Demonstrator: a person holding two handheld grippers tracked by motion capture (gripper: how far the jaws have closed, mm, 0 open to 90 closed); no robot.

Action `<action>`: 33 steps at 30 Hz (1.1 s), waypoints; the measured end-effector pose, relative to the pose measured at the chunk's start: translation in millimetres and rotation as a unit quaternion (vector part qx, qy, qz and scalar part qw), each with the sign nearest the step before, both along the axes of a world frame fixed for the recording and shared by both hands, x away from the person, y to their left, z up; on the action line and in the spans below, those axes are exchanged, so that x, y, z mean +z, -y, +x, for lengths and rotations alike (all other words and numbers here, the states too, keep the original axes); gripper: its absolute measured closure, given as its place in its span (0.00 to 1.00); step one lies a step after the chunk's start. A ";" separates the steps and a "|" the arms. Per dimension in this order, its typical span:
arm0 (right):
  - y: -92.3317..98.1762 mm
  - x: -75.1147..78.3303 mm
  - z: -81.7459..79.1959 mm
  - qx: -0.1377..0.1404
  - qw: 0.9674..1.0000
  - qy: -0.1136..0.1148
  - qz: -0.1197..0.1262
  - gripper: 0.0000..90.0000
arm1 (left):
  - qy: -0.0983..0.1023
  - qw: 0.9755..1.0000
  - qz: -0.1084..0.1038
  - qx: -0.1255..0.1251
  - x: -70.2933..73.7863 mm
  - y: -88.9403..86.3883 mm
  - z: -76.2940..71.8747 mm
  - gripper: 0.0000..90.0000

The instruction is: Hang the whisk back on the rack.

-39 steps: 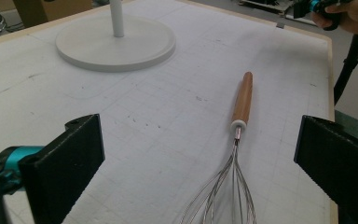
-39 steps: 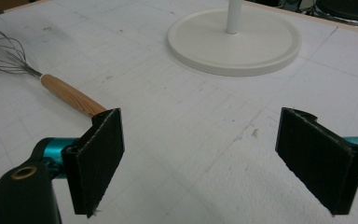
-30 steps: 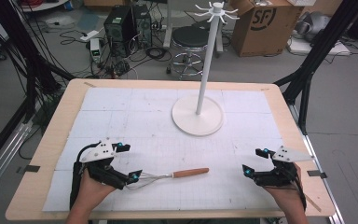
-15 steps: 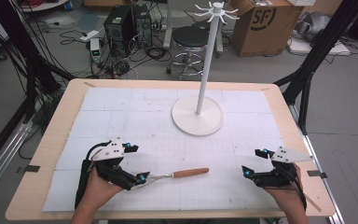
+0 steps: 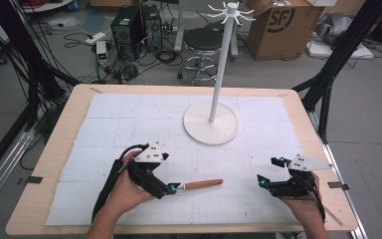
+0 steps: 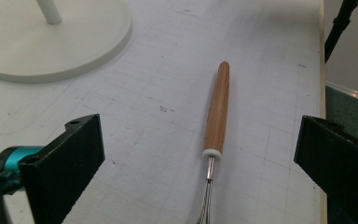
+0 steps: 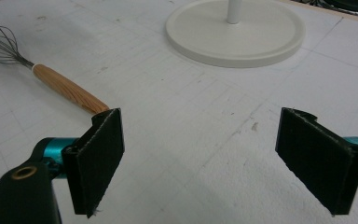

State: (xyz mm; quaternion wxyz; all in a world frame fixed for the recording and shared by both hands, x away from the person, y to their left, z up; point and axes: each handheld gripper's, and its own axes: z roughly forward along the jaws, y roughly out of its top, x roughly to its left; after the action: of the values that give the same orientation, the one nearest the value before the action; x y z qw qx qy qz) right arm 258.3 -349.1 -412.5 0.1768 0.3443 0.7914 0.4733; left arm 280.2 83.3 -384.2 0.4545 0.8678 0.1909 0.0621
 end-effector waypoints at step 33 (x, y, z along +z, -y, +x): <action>-2.4 0.9 -2.7 0.003 1.000 -0.003 -0.008 0.16 | -0.061 0.979 0.178 -0.074 -27.4 70.5 19.2 0.35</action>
State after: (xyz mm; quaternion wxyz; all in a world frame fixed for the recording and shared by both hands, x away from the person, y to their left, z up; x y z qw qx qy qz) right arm 255.6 -346.7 -411.6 0.1755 0.3420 0.7966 0.4666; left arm 299.3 12.9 -411.6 0.2835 0.9487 0.1394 0.0078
